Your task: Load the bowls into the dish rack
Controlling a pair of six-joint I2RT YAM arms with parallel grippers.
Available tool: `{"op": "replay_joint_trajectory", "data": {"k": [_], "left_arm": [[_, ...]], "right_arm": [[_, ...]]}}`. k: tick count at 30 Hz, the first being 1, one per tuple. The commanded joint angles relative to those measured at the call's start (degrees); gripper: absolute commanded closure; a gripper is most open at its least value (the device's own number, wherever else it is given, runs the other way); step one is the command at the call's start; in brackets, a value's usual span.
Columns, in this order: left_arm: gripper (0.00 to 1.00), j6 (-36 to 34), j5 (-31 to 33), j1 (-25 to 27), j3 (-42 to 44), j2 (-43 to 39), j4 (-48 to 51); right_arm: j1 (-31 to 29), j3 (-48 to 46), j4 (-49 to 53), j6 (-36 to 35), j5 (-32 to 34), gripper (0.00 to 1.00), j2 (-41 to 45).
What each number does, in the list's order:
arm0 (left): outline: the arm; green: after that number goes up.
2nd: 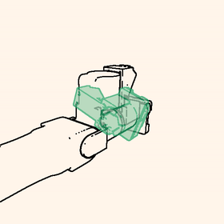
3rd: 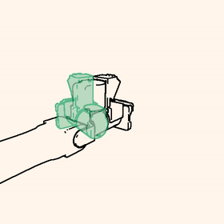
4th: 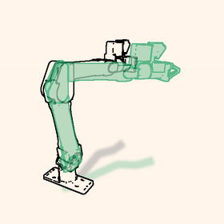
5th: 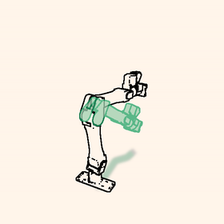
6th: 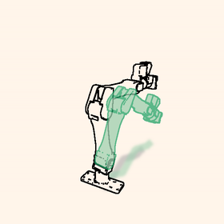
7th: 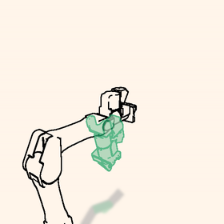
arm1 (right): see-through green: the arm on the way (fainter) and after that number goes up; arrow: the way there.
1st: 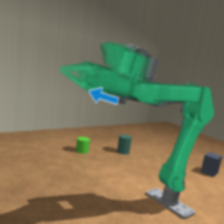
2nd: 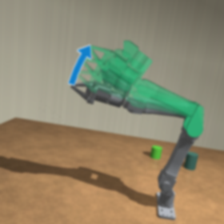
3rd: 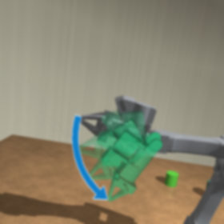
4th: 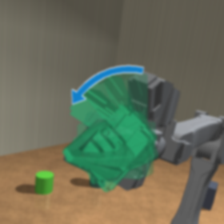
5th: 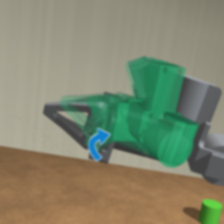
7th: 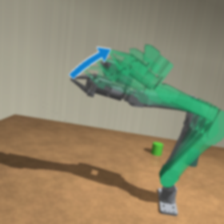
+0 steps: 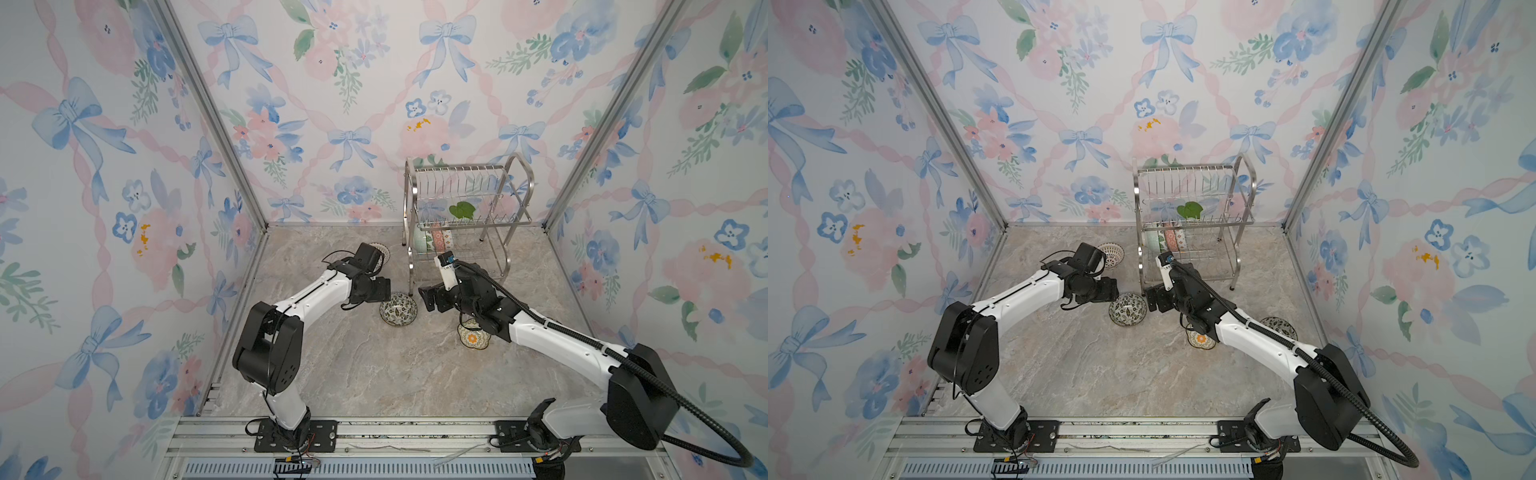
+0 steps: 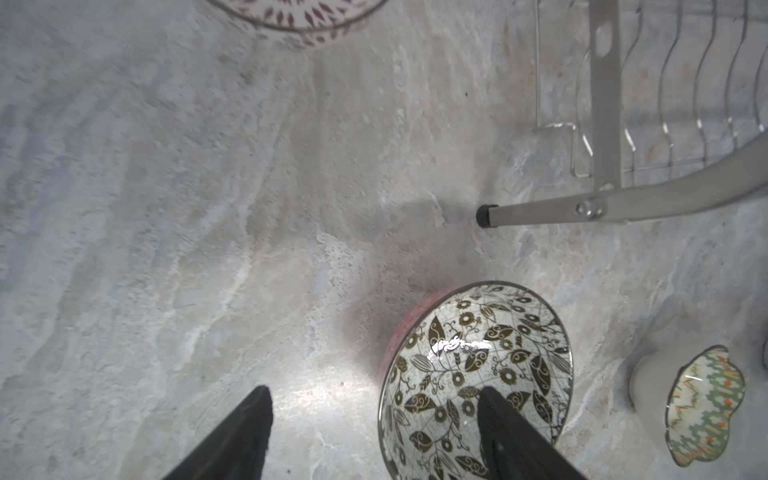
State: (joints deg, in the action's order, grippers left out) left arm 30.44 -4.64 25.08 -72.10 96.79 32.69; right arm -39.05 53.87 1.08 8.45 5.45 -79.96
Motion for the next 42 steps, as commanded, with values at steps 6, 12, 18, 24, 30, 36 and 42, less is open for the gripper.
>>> {"op": "replay_joint_trajectory", "data": {"k": [6,12,18,24,30,36,42], "left_arm": [[0.14,0.8,-4.3,-8.1,4.5,-9.3,-0.9],[0.02,3.7,-8.5,-13.8,12.5,-15.1,-4.8],[0.02,4.9,-11.6,-18.7,19.8,-20.4,-8.2],[0.02,5.9,-12.8,-20.7,24.8,-24.5,-11.1],[0.02,9.4,-14.1,-20.9,28.5,-25.9,-15.3],[0.02,11.2,-13.7,-20.9,29.6,-26.7,-17.3],[0.02,10.5,-12.1,-20.8,29.6,-27.3,-17.3]], "right_arm": [[-8.1,6.9,5.3,-3.0,2.7,0.03,-7.1],[-14.6,11.1,8.5,-1.2,4.4,0.03,-14.5],[-18.2,15.0,11.3,0.3,5.2,0.03,-21.9],[-18.9,19.2,13.8,-0.1,5.7,0.08,-27.1],[-18.9,23.3,15.3,-1.8,6.8,0.25,-31.5],[-18.8,25.6,16.3,-3.2,7.7,0.41,-34.7],[-18.7,27.6,17.3,-3.9,8.8,0.62,-37.2]]}}
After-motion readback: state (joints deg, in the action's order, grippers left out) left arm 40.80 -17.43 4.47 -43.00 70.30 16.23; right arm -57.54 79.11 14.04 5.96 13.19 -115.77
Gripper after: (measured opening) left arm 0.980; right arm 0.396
